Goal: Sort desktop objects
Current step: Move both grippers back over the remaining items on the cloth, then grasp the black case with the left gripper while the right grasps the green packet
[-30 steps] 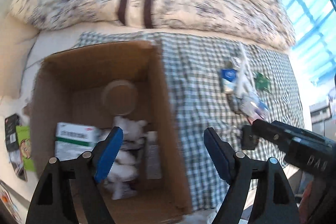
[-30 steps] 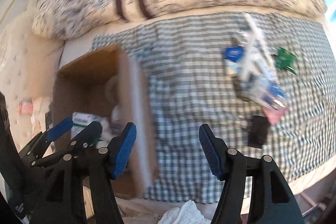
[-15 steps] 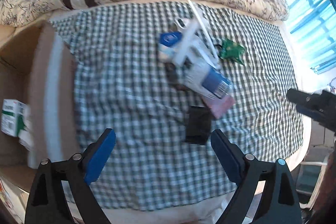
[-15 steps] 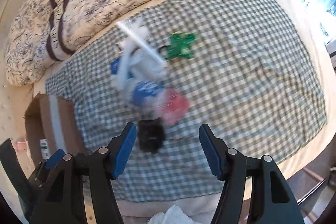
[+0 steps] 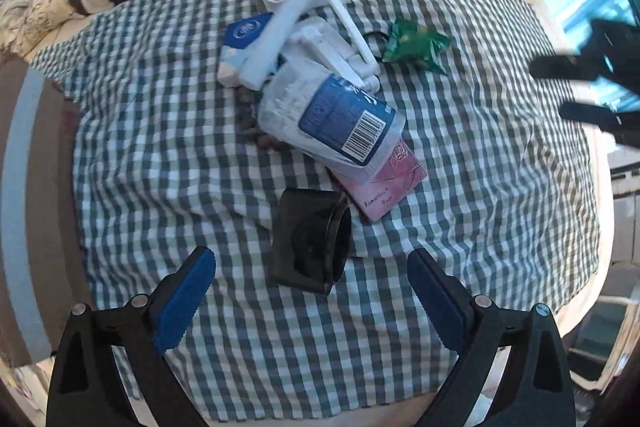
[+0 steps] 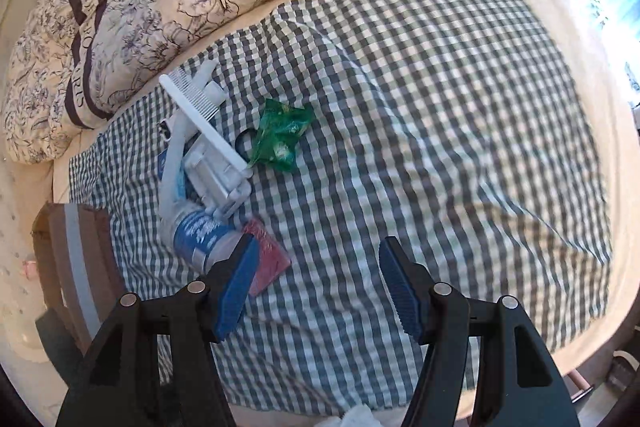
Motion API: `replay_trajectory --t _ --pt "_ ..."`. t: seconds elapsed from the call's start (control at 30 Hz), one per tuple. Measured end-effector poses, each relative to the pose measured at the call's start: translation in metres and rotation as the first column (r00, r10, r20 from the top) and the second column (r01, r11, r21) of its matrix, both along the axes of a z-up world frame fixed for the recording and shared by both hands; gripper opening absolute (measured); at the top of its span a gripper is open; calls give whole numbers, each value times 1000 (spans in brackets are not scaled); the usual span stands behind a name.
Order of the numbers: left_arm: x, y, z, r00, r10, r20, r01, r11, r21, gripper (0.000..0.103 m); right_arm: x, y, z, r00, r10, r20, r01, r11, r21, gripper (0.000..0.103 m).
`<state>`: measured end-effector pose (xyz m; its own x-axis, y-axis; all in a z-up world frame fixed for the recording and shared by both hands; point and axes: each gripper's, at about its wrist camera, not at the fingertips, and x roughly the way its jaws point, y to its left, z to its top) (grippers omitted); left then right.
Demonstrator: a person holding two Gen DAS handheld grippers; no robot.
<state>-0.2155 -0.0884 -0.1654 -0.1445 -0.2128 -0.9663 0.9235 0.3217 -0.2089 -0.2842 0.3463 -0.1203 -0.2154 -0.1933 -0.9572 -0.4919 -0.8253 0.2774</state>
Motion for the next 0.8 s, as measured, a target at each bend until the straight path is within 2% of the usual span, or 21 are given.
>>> replay_trajectory --t 0.2,0.4,0.6,0.8 --pt "6 -1 -26 998 62 -32 -62 998 21 99 -33 -3 -17 1000 26 8 -26 1000 1 62" --pt "9 -5 -42 995 66 -70 -65 998 21 99 -59 -7 -38 999 44 20 -44 999 -11 62" --pt "6 -7 -61 991 61 -118 -55 997 61 99 -80 -8 -62 998 39 57 -37 999 -27 62" --pt "2 -18 -75 995 45 -91 -37 995 93 99 -94 -5 -82 996 28 85 -25 999 -40 62"
